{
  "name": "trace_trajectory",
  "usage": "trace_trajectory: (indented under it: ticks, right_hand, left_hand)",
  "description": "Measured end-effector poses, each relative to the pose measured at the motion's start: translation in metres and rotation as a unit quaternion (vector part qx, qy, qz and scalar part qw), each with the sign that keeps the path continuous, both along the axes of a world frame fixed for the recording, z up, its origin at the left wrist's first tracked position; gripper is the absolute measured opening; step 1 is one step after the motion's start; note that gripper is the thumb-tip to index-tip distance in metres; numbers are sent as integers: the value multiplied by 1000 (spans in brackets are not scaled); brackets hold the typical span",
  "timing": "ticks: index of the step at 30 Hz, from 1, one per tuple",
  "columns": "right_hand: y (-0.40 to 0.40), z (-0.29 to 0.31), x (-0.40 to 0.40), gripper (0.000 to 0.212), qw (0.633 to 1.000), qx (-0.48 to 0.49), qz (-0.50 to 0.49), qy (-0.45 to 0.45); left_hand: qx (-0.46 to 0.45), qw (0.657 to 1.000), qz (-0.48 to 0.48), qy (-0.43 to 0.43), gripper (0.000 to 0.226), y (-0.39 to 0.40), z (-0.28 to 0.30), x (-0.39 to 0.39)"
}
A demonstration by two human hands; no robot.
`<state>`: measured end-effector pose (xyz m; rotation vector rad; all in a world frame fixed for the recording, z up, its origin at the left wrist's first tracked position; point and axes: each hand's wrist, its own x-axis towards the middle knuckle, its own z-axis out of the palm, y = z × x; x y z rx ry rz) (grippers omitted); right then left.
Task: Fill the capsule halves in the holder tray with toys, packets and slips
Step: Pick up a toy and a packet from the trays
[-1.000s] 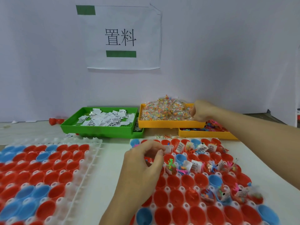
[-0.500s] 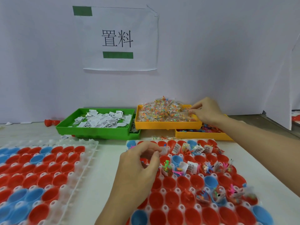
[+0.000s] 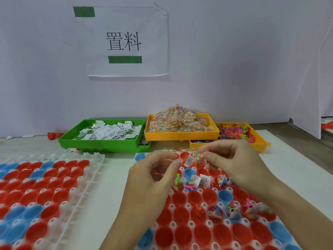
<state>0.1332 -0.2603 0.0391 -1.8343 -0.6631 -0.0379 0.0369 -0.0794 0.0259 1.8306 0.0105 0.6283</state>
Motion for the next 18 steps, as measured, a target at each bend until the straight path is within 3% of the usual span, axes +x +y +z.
trace_trajectory:
  ticks: [7,18]
  right_hand:
    - [1,1,-32,15,999,17,50,-8]
    - [10,-7,-41,13,1000,11,-9,5]
  left_hand:
    - [10,999,-48,-4,15,-16,-3,-2]
    - [126,989,48,-67,22,-22,-8,-3]
